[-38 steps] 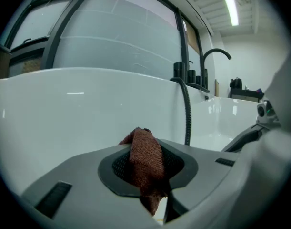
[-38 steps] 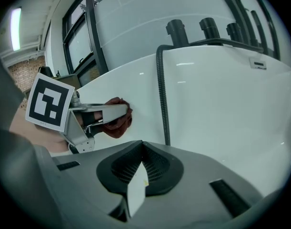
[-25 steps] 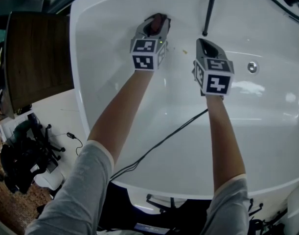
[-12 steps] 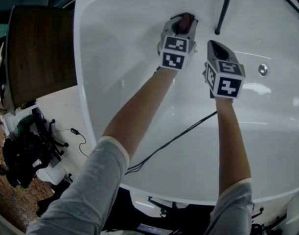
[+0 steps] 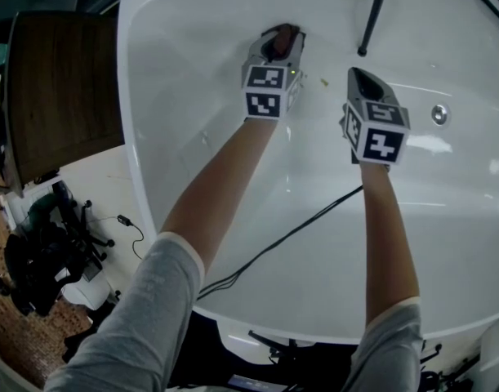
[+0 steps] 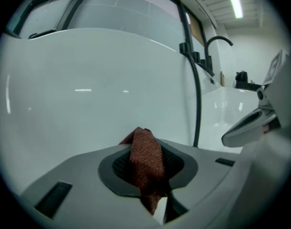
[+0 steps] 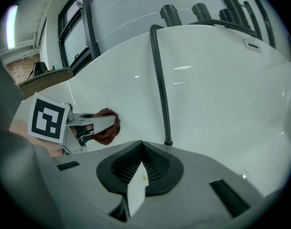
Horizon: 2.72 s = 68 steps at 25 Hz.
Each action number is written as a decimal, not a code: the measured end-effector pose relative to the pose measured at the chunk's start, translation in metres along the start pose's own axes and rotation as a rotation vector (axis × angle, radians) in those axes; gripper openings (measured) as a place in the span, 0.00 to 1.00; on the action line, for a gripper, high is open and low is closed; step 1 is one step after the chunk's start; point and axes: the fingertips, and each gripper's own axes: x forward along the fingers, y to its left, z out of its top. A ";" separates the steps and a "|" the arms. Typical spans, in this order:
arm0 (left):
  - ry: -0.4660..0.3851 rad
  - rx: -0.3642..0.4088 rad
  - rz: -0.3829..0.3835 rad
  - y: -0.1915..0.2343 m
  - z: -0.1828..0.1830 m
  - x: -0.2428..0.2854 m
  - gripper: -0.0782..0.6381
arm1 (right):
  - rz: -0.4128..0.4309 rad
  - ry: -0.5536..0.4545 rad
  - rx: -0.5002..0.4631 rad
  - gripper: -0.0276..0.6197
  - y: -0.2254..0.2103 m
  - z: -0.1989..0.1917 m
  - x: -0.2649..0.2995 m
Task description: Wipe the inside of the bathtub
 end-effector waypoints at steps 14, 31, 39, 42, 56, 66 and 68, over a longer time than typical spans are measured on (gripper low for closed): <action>0.028 -0.007 -0.062 -0.050 -0.029 0.034 0.24 | -0.010 0.000 0.000 0.06 -0.005 -0.011 0.012; 0.063 0.016 -0.003 -0.006 -0.069 0.021 0.24 | -0.066 -0.025 0.048 0.06 -0.029 -0.014 0.021; 0.100 0.014 -0.114 -0.070 -0.090 0.058 0.24 | -0.081 -0.007 0.040 0.06 -0.036 -0.024 0.026; 0.098 0.040 -0.123 -0.069 -0.094 0.057 0.24 | -0.093 0.006 0.036 0.06 -0.042 -0.030 0.025; 0.195 0.000 -0.049 -0.033 -0.140 0.056 0.24 | -0.100 0.000 0.047 0.06 -0.050 -0.036 0.030; 0.247 -0.010 -0.083 -0.039 -0.171 0.068 0.24 | -0.106 0.014 0.032 0.06 -0.046 -0.042 0.036; 0.260 -0.028 -0.053 -0.022 -0.179 0.062 0.24 | -0.113 0.020 0.038 0.06 -0.051 -0.045 0.034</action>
